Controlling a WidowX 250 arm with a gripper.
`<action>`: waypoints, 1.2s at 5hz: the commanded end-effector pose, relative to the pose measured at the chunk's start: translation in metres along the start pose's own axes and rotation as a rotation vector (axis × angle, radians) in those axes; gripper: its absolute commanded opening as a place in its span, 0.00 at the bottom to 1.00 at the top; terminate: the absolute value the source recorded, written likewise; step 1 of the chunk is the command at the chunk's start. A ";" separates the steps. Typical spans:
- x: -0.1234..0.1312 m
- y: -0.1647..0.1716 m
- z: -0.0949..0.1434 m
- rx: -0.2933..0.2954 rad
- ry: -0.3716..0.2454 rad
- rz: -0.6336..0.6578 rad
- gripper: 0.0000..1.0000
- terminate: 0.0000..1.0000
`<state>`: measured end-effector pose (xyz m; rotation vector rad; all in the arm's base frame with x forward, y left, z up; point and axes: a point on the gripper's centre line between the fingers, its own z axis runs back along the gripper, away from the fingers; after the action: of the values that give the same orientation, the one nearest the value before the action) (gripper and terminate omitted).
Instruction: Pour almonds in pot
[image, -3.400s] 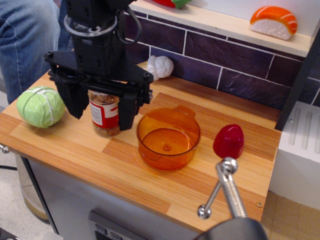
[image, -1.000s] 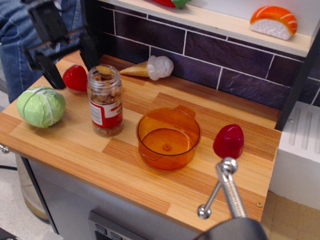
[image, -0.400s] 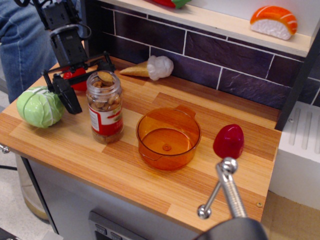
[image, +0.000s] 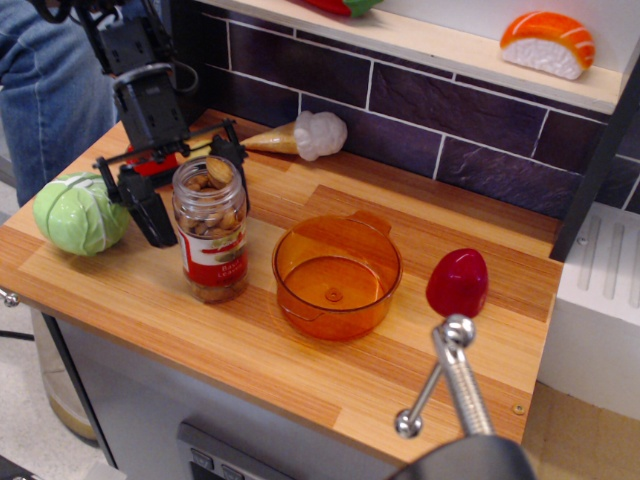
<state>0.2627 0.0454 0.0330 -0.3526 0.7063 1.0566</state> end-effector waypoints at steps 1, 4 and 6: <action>-0.011 0.008 0.002 -0.051 -0.030 0.034 1.00 0.00; -0.029 -0.012 0.027 -0.166 -0.093 -0.042 0.00 0.00; -0.044 -0.045 0.052 -0.214 -0.345 -0.175 0.00 0.00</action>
<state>0.3126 0.0205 0.0808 -0.3622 0.2501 0.9939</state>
